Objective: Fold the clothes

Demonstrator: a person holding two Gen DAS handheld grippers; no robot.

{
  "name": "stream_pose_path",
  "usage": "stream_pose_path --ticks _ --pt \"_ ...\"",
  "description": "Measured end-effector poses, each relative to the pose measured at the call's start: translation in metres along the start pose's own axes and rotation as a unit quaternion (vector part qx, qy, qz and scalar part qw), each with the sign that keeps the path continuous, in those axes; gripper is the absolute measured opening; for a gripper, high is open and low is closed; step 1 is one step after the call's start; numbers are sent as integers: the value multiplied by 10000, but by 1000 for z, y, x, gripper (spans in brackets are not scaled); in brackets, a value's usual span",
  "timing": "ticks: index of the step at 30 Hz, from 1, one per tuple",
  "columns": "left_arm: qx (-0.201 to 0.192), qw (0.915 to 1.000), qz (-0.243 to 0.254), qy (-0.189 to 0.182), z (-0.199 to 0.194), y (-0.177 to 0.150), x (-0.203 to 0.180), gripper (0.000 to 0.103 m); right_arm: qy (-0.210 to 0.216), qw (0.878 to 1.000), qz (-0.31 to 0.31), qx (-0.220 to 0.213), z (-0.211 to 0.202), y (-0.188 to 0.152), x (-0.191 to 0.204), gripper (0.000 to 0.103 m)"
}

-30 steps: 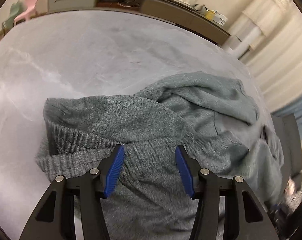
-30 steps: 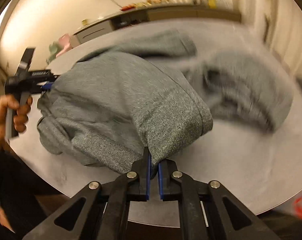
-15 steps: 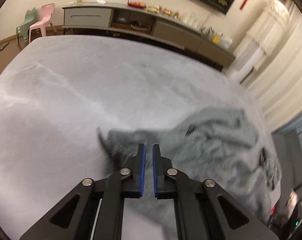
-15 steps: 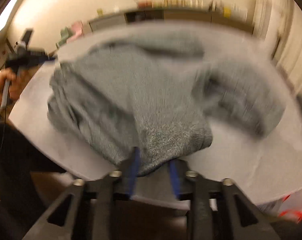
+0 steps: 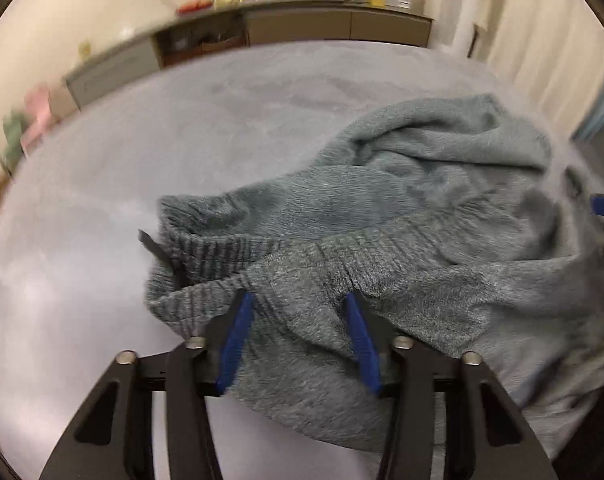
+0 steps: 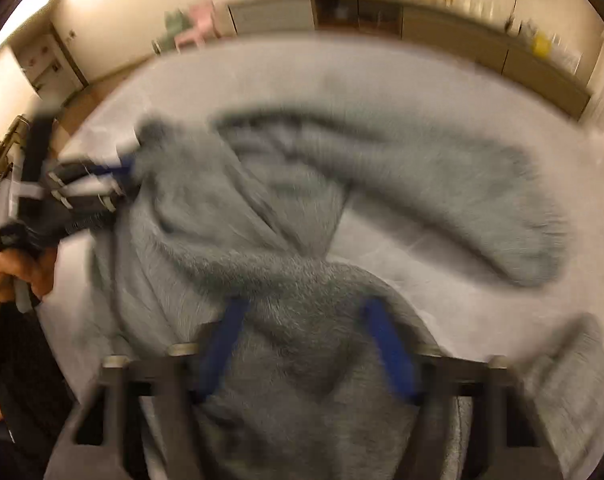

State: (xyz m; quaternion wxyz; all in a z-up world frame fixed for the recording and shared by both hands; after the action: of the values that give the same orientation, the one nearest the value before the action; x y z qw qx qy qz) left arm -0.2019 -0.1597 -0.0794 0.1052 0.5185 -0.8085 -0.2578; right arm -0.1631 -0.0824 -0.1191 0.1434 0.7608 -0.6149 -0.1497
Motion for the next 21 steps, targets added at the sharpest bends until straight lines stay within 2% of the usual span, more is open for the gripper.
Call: stream_pose_path --ticks 1,2,3,5,7,8,9,10,12,13,16,18,20,21 --pt "-114 9996 -25 242 3 5 11 37 167 9998 64 12 2 5 7 8" --pt "-238 9984 -350 386 1 11 29 33 391 9990 17 -214 -13 7 21 8" --pt "-356 9964 -676 378 -1 17 41 27 747 9962 -127 -422 -30 6 39 8" --pt "-826 9868 -1392 -89 -32 22 66 27 1564 9835 -548 -726 -67 -1 87 8" --pt "-1383 9707 -1860 -635 -72 22 82 37 2120 9687 -1030 -781 -85 -19 128 8" --pt "-1591 9652 -1948 -722 -88 18 87 49 2280 9614 -1323 -790 -89 -29 144 9" --pt "-1689 9617 -2022 -751 -99 12 90 53 2264 9589 -1520 -780 -89 -34 148 15" --pt "-1758 9587 -2097 -772 -109 4 94 54 2155 9598 -1600 -819 -88 -33 145 33" --pt "-1586 9566 -2227 -1009 -106 -6 96 54 1727 9711 -1284 -1029 -87 -14 112 55" --pt "-1455 9557 -2287 -1148 -101 -11 96 54 1503 9770 -1006 -1131 -88 -1 88 61" --pt "-1113 9552 -2337 -1439 -83 -17 90 54 329 9919 -3 -1231 -76 44 0 68" --pt "-945 9565 -2311 -1509 -71 -14 84 54 -312 9948 194 -951 -50 68 -35 68" --pt "-870 9535 -2357 -1666 -54 -3 69 54 -736 9964 -84 -420 -6 85 -54 68" --pt "-823 9509 -2394 -1778 -46 4 61 54 -798 9961 -300 -218 7 87 -58 64"
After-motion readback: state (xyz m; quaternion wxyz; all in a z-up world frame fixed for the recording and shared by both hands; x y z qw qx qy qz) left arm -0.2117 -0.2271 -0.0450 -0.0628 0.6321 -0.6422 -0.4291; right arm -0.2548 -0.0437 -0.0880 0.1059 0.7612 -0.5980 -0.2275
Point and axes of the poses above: each gripper's, at about its wrist camera, not at the fingertips, and z roughly the way its jaws point, x to its left, y to its top, the point moved 4 cm from there along z, roughly the way its jaws point, and after that the axes turned 13 degrees about -y, right-handed, at the moved point
